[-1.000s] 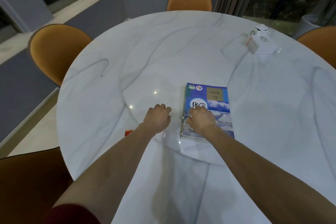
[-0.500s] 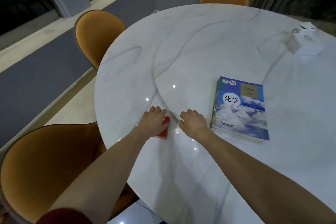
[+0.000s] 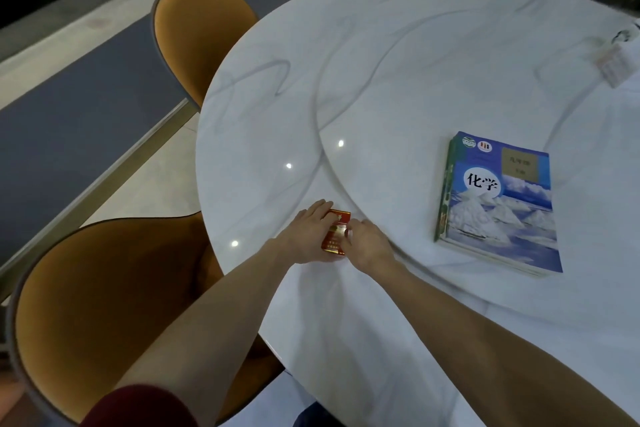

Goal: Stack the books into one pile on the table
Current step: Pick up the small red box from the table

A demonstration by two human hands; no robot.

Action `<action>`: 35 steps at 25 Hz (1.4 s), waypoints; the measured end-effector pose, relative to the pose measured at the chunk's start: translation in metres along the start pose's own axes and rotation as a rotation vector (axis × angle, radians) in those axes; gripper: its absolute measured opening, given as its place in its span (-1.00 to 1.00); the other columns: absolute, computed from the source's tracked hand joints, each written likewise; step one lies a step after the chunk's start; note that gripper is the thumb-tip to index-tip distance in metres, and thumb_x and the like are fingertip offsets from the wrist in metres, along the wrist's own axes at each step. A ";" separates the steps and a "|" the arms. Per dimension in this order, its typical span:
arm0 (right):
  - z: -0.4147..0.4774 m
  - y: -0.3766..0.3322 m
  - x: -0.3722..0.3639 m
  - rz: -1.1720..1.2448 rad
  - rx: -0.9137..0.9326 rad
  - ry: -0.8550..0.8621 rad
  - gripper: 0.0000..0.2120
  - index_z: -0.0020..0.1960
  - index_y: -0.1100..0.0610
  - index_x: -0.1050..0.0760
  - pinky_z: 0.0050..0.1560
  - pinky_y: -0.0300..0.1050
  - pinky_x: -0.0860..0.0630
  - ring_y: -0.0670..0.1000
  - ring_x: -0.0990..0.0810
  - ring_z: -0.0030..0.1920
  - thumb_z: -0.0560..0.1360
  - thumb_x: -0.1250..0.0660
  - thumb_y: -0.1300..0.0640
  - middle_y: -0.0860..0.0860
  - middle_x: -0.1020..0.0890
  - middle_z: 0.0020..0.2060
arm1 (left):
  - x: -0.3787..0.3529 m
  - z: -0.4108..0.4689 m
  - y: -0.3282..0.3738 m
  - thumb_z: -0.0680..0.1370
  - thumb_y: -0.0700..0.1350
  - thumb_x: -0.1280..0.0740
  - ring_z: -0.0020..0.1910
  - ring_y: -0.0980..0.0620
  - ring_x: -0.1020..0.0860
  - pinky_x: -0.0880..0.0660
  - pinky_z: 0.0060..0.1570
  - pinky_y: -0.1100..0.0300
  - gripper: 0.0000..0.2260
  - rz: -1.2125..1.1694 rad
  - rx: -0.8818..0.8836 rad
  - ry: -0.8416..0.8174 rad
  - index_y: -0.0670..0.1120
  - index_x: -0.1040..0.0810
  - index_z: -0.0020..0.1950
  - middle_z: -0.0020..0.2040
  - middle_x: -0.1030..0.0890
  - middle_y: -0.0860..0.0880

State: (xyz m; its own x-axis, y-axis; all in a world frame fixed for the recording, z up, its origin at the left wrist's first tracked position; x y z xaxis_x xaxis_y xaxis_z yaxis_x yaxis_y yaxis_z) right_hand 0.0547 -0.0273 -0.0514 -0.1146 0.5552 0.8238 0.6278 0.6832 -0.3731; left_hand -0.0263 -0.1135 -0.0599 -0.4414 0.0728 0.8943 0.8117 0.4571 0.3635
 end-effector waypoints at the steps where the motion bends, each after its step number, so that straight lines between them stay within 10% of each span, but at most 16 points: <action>1: 0.002 0.001 -0.002 0.044 -0.021 -0.001 -0.62 0.31 0.20 -0.39 0.14 0.00 -0.47 0.17 -0.51 0.19 0.54 -0.19 0.09 0.19 -0.52 0.19 | -0.002 0.002 0.000 0.39 0.16 -0.44 0.56 -0.14 -0.07 -0.19 0.48 -0.05 -0.25 0.024 -0.011 -0.016 -0.16 -0.28 0.45 0.54 -0.18 -0.16; 15: -0.009 0.006 0.005 0.627 -0.148 0.058 -0.65 0.28 0.18 -0.45 -0.18 -0.27 -0.46 0.04 -0.51 -0.09 0.51 -0.24 0.31 0.05 -0.53 -0.11 | 0.000 0.002 0.009 0.37 0.12 -0.48 0.42 -0.10 -0.27 -0.48 0.25 -0.06 -0.24 -0.133 0.009 0.047 -0.11 -0.27 0.47 0.38 -0.33 -0.12; 21: -0.019 0.008 0.038 0.649 -0.117 0.165 -0.61 0.26 0.13 -0.49 0.16 0.01 -0.55 0.16 -0.59 0.08 0.46 -0.28 0.37 0.20 -0.61 0.06 | 0.031 0.002 0.029 0.41 0.05 -0.45 0.45 -0.07 -0.22 -0.44 0.31 0.05 -0.25 -0.083 0.011 0.097 -0.13 -0.20 0.49 0.42 -0.26 -0.12; 35: -0.082 0.104 0.134 0.635 -0.235 0.409 -0.61 0.30 0.14 -0.47 0.19 0.01 -0.56 0.16 -0.62 0.08 0.49 -0.29 0.35 0.20 -0.63 0.08 | 0.055 0.053 0.172 0.40 0.03 -0.46 0.44 -0.09 -0.20 -0.39 0.36 0.05 -0.27 -0.127 -0.175 0.171 -0.13 -0.23 0.47 0.41 -0.25 -0.13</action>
State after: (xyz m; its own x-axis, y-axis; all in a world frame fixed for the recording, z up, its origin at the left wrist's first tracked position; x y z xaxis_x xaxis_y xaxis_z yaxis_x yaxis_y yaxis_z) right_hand 0.1682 0.0796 0.0554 0.5840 0.5554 0.5921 0.6295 0.1507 -0.7622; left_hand 0.0686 0.0159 0.0379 -0.4852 -0.1325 0.8643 0.8143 0.2915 0.5019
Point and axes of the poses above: each hand's wrist, its own z-axis towards the middle knuckle, its own x-axis out of the back of the hand, y = z × x, the point moved 5 cm from there along z, towards the middle knuckle
